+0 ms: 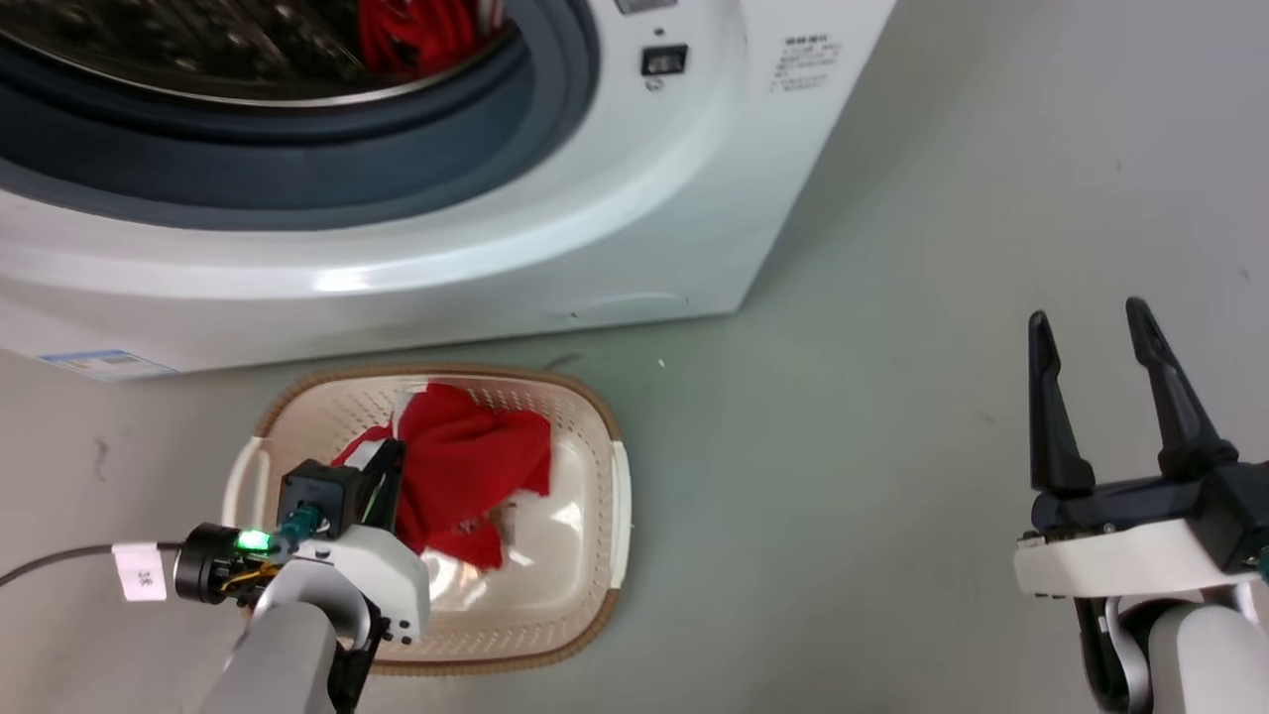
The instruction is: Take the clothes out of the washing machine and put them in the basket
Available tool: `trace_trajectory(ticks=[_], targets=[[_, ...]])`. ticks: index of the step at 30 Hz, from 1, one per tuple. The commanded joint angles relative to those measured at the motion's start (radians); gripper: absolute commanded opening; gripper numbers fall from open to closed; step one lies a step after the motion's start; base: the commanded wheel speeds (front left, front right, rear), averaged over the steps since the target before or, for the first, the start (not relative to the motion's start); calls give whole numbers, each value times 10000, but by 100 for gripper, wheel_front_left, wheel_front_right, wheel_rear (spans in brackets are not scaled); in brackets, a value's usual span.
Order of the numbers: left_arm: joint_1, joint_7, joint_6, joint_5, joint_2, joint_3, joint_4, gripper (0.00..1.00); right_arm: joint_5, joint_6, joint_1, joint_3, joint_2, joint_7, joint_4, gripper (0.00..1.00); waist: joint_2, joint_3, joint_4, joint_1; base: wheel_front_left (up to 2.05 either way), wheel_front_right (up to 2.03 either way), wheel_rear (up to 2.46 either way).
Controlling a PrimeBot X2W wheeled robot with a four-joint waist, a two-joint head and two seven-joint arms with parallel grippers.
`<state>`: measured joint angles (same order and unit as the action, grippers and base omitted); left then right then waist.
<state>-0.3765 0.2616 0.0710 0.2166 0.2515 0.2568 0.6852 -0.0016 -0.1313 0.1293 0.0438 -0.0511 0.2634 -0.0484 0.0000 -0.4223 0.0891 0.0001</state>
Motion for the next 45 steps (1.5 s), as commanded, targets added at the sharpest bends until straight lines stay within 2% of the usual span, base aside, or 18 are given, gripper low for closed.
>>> trace_trajectory(ticks=[1, 7, 13, 20, 24, 26, 35, 45], targets=[[-285, 49, 50, -30, 37, 3, 202, 0, -42, 10, 188, -4, 17, 21, -55, 100, 0, -669, 476, -1, 0, 0, 0], [-1146, 38, 17, -37, 112, -190, 1921, 0, 85, 10, 478, -38, 18, 21, -259, 100, 0, -1626, 1087, -1, 0, 0, 0], [-1667, 39, -231, 164, 291, -660, 2874, 0, 332, 10, 685, 45, 18, 21, -370, 100, 0, -2309, 1543, -1, 0, 0, 0], [-2172, 39, -77, 168, 392, -805, 3620, 0, 312, 12, 825, 107, 17, 21, -468, 100, 0, -2708, 1703, -1, 0, 0, 0], [-2235, 39, -15, 241, 252, -870, 3868, 0, 323, 10, 904, 279, 18, 21, -400, 100, 0, -2630, 1657, -1, 0, 0, 0], [-2293, 42, 32, 329, 75, -898, 4194, 100, 219, 10, 917, 292, 20, 21, -368, 100, 0, -2497, 1583, -1, 0, 0, 0], [-1688, 40, 37, 98, -177, -915, 3277, 100, 121, 10, 735, 517, 17, 21, -138, 100, 0, -1356, 1110, -1, 0, 0, 0], [-35, 40, 104, -85, -315, -1600, 491, 100, 23, 12, 199, 749, 12, 21, 184, 100, 0, 270, 508, -1, 0, 0, 0]])
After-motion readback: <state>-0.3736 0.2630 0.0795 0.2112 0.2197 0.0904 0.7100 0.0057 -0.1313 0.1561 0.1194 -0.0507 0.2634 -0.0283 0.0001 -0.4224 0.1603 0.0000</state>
